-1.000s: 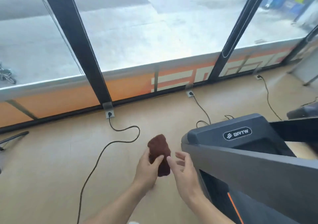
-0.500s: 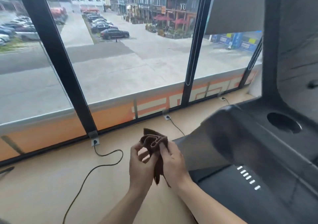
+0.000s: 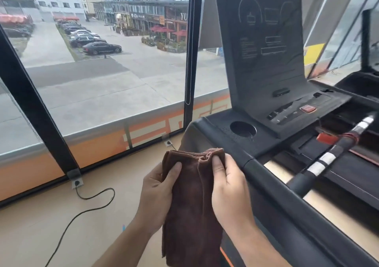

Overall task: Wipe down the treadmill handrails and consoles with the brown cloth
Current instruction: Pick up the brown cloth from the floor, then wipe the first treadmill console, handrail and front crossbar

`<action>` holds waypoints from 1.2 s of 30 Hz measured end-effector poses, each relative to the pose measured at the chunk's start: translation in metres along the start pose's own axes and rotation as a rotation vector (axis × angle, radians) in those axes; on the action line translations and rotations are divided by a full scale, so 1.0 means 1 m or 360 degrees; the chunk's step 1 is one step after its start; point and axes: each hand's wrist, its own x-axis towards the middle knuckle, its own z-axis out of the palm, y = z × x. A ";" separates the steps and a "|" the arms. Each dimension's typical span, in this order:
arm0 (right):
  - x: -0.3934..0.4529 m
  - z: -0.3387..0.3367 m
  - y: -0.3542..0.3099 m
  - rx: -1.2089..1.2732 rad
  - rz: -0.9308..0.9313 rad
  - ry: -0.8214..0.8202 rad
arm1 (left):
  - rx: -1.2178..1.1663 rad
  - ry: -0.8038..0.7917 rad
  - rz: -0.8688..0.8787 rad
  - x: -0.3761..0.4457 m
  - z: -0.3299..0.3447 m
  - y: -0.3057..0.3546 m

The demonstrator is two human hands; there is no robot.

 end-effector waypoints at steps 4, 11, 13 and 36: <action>0.047 -0.056 -0.049 -0.0188 -0.0317 0.0252 | 0.0069 -0.0268 0.0345 0.023 0.062 0.046; 0.163 -0.069 -0.016 -0.1499 -0.0078 -0.0201 | 0.0772 0.0063 0.0306 0.161 0.097 0.037; 0.145 -0.056 0.027 -0.1758 0.0054 -0.0713 | 0.0903 0.0061 0.0221 0.172 0.073 0.008; 0.218 -0.068 0.081 -0.1463 -0.0447 -0.1225 | 0.0956 -0.0113 0.0390 0.217 0.101 -0.006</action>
